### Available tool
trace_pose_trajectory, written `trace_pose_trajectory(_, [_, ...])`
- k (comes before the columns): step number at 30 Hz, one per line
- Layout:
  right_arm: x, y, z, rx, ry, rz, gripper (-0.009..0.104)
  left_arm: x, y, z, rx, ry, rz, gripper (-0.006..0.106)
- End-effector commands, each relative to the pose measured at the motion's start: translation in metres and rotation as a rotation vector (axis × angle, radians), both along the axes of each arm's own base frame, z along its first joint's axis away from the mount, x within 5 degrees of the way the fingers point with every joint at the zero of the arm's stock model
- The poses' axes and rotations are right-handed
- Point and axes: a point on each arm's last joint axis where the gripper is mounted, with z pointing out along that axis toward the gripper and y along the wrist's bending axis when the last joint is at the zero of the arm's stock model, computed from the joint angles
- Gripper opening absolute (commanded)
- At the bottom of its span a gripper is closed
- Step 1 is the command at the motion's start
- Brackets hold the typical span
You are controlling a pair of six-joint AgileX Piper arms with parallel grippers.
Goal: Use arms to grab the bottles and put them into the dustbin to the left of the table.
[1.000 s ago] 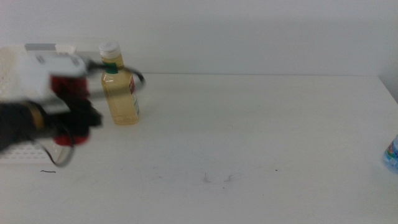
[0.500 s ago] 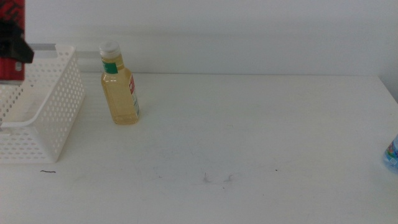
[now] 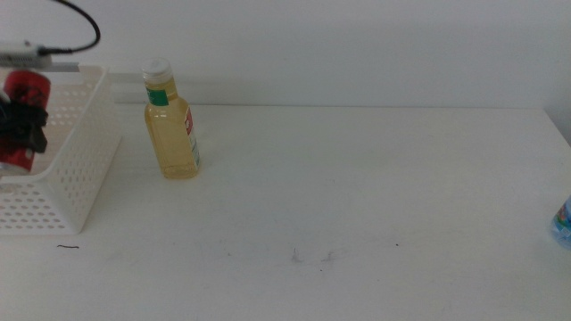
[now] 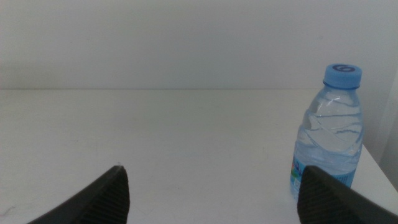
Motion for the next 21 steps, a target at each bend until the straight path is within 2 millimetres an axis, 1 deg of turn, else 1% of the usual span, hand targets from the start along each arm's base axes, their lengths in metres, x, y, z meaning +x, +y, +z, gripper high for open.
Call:
trace_pose_trajectory(1, [0.0,0.0,0.0,-0.007,-0.013,-0.003,0.087,0.007,0.006,-0.005,0.025,-0.019,0.018,0.024])
trace_pose_trajectory(3, [0.0,0.0,0.0,-0.007,-0.013,-0.003,0.087,0.01,0.007,-0.016,0.025,0.004,0.02,0.037])
trace_pose_trajectory(5, [0.0,0.0,0.0,-0.007,-0.013,-0.003,0.087,0.012,0.008,-0.028,0.019,0.028,0.019,0.053])
trace_pose_trajectory(6, [0.0,0.0,0.0,-0.007,-0.013,-0.003,0.087,0.013,0.009,-0.03,0.019,0.032,0.018,0.062])
trace_pose_trajectory(9, [0.0,0.0,0.0,-0.007,-0.013,-0.003,0.087,0.013,0.009,-0.031,0.024,0.035,-0.002,0.087])
trace_pose_trajectory(10, [0.0,0.0,0.0,-0.007,-0.013,-0.003,0.087,0.013,0.008,-0.029,0.025,0.034,-0.005,0.094])
trace_pose_trajectory(11, [0.0,0.0,0.0,-0.007,-0.013,-0.003,0.087,0.012,0.007,-0.023,0.022,0.034,-0.006,0.094])
trace_pose_trajectory(13, [0.0,0.0,0.0,-0.007,-0.013,-0.003,0.087,0.008,0.005,-0.011,0.007,0.029,-0.003,0.094])
trace_pose_trajectory(16, [0.0,0.0,0.0,-0.007,-0.013,-0.003,0.087,-0.003,-0.005,0.022,-0.041,-0.024,0.005,0.094])
trace_pose_trajectory(18, [0.0,0.0,0.0,-0.007,-0.013,-0.003,0.087,-0.016,-0.015,0.055,-0.079,-0.086,0.004,0.094])
trace_pose_trajectory(21, [0.0,0.0,0.0,-0.007,-0.013,-0.003,0.087,-0.044,-0.041,0.1,-0.079,-0.181,-0.051,0.094])
